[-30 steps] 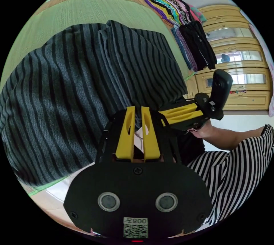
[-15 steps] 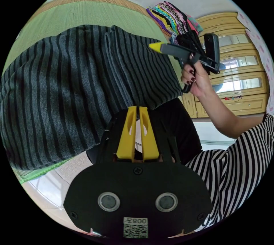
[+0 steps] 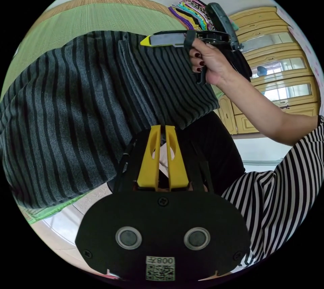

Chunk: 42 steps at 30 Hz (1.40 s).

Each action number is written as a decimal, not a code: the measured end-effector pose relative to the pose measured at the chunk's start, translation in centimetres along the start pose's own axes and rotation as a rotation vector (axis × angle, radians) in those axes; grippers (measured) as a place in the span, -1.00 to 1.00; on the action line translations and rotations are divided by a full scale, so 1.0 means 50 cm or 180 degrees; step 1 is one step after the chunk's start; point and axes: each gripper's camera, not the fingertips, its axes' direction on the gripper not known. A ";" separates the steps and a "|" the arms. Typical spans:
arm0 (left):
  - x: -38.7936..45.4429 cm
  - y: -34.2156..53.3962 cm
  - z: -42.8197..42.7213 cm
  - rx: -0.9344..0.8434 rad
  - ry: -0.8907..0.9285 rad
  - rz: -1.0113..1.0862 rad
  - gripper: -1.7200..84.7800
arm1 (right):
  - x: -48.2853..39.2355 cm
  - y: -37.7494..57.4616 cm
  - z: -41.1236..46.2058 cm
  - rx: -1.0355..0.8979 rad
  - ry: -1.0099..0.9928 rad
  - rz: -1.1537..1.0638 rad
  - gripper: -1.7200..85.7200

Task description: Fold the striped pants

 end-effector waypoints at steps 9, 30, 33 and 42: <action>0.007 0.032 -0.006 0.0208 -0.0043 -0.0067 -0.93 | -0.062 -0.005 0.095 -0.0351 0.0242 -0.0109 -0.96; -0.066 0.155 0.019 0.0460 -0.0791 -0.1108 -0.96 | -0.249 0.033 0.236 -0.0670 0.0144 -0.0429 -0.96; -0.052 0.168 0.014 0.0727 -0.0743 -0.1148 -0.96 | -0.236 0.111 0.138 -0.0392 -0.0119 -0.0491 -0.96; 0.001 0.161 0.081 0.0832 -0.0475 -0.1068 -0.96 | -0.118 0.525 0.018 -0.0512 -0.0477 0.0037 -0.96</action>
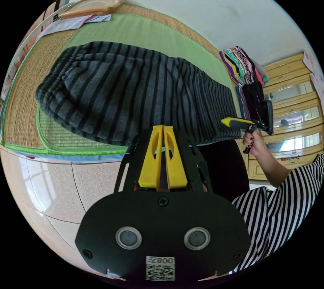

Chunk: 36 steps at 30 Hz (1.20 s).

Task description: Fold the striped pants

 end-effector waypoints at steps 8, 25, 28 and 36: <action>0.200 -0.001 0.104 -0.0162 0.0475 0.0810 -0.92 | 0.116 0.114 0.007 0.0076 -0.0284 0.0264 -0.95; 0.654 0.033 0.404 -0.0764 -0.0138 0.2611 -0.69 | 0.685 0.656 -0.226 0.1229 -0.1110 0.1728 -0.79; 0.699 0.052 0.458 -0.0950 -0.0435 0.2781 -0.66 | 0.733 0.683 -0.210 0.1278 -0.1339 0.1715 -0.79; 0.772 0.102 0.532 -0.0720 -0.1375 0.3062 -0.79 | 0.828 0.739 -0.190 0.1300 -0.1579 0.1681 -0.79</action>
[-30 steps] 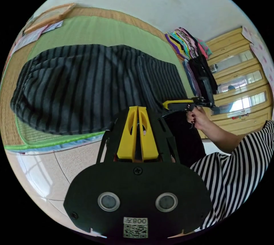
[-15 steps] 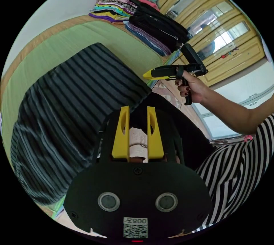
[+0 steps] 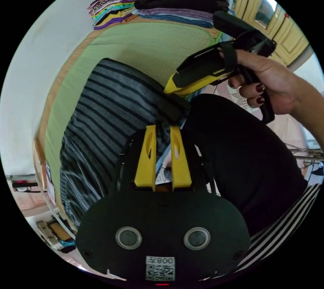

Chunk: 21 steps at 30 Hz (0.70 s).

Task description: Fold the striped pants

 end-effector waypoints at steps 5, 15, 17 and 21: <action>-0.045 -0.005 0.004 0.0088 0.0667 -0.0383 -0.89 | 0.049 -0.016 -0.044 0.0104 -0.0135 0.0009 -0.76; -0.098 0.024 -0.017 0.0414 0.1144 -0.0685 -0.93 | 0.086 -0.245 -0.065 0.0292 -0.0281 -0.0031 -0.71; -0.110 0.034 -0.021 0.0461 0.1193 -0.0697 -0.93 | 0.089 -0.302 -0.045 0.0247 -0.0266 -0.0003 -0.70; -0.131 0.052 -0.023 0.0506 0.1276 -0.0694 -0.93 | 0.092 -0.410 0.018 0.0083 -0.0225 0.0041 -0.71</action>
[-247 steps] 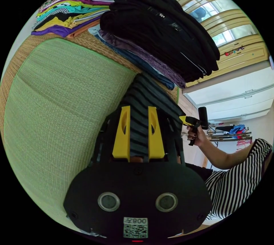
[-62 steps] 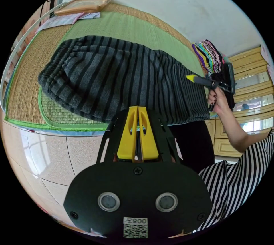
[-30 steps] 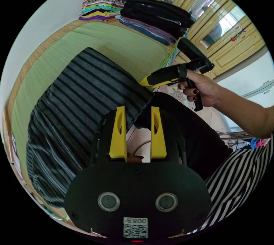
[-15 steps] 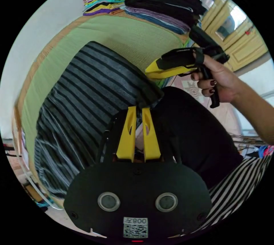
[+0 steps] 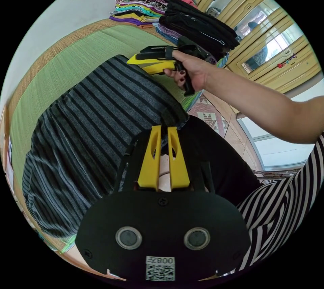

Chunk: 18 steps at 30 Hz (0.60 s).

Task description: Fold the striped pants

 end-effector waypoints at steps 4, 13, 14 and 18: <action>-0.029 0.015 -0.015 0.0024 0.0116 -0.0025 -0.93 | 0.007 -0.046 0.040 -0.0109 0.0013 0.0080 -0.77; -0.073 0.045 -0.072 0.0296 0.0637 0.0099 -0.93 | -0.079 -0.073 -0.043 0.0052 0.0168 -0.0056 -0.84; -0.083 0.051 -0.082 0.0366 0.0745 0.0086 -0.93 | -0.096 -0.074 -0.064 0.0122 0.0199 -0.0059 -0.84; -0.117 0.078 -0.121 0.0540 0.0964 0.0104 -0.93 | -0.182 -0.070 -0.108 0.0383 0.0408 -0.0097 -0.84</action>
